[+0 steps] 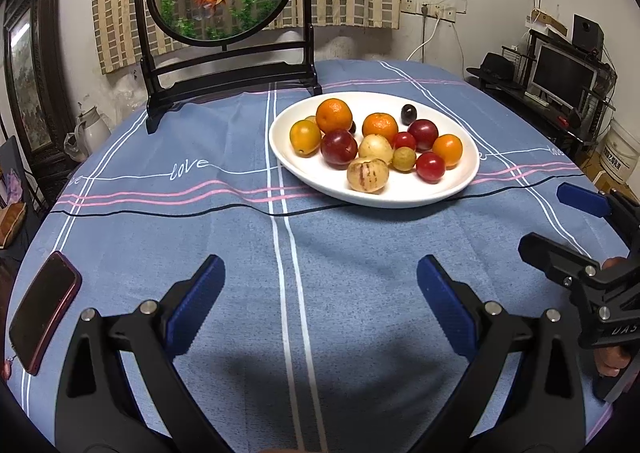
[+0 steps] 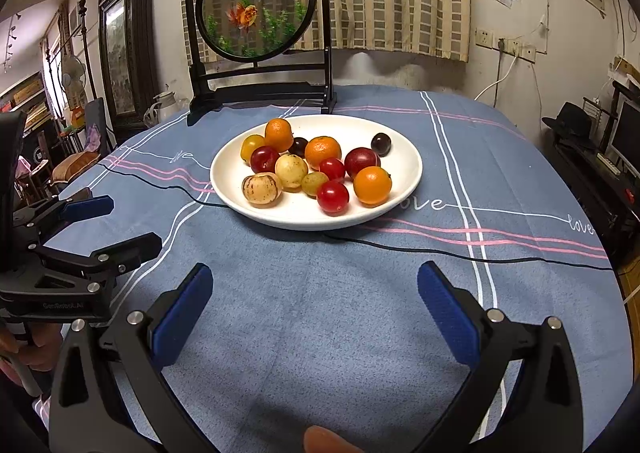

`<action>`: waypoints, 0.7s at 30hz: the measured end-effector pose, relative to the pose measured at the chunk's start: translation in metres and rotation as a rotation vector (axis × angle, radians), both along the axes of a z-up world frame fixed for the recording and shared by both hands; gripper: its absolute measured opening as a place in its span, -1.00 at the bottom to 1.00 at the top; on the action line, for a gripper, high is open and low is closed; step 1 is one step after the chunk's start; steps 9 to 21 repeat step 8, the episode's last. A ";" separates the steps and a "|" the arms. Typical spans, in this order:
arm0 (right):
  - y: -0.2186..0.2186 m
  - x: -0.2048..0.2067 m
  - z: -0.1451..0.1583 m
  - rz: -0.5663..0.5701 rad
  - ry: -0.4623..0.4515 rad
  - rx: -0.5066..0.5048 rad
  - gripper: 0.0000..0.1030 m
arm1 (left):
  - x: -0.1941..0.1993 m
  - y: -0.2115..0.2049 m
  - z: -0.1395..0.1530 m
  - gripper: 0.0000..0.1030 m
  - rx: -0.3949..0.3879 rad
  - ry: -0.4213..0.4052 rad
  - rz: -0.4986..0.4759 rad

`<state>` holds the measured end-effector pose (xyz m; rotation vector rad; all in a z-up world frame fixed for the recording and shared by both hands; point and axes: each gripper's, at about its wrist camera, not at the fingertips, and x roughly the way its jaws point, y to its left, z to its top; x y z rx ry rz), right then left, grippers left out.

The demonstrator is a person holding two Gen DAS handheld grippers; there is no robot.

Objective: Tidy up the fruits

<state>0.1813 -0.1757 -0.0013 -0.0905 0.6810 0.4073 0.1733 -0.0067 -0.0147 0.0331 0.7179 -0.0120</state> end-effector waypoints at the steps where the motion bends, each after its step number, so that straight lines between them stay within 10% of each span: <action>1: 0.000 0.000 0.000 -0.001 -0.001 -0.001 0.97 | 0.000 0.000 0.000 0.91 0.004 -0.001 0.002; 21: -0.001 0.000 0.000 0.000 0.000 0.000 0.97 | 0.002 0.000 -0.002 0.91 0.020 0.006 0.020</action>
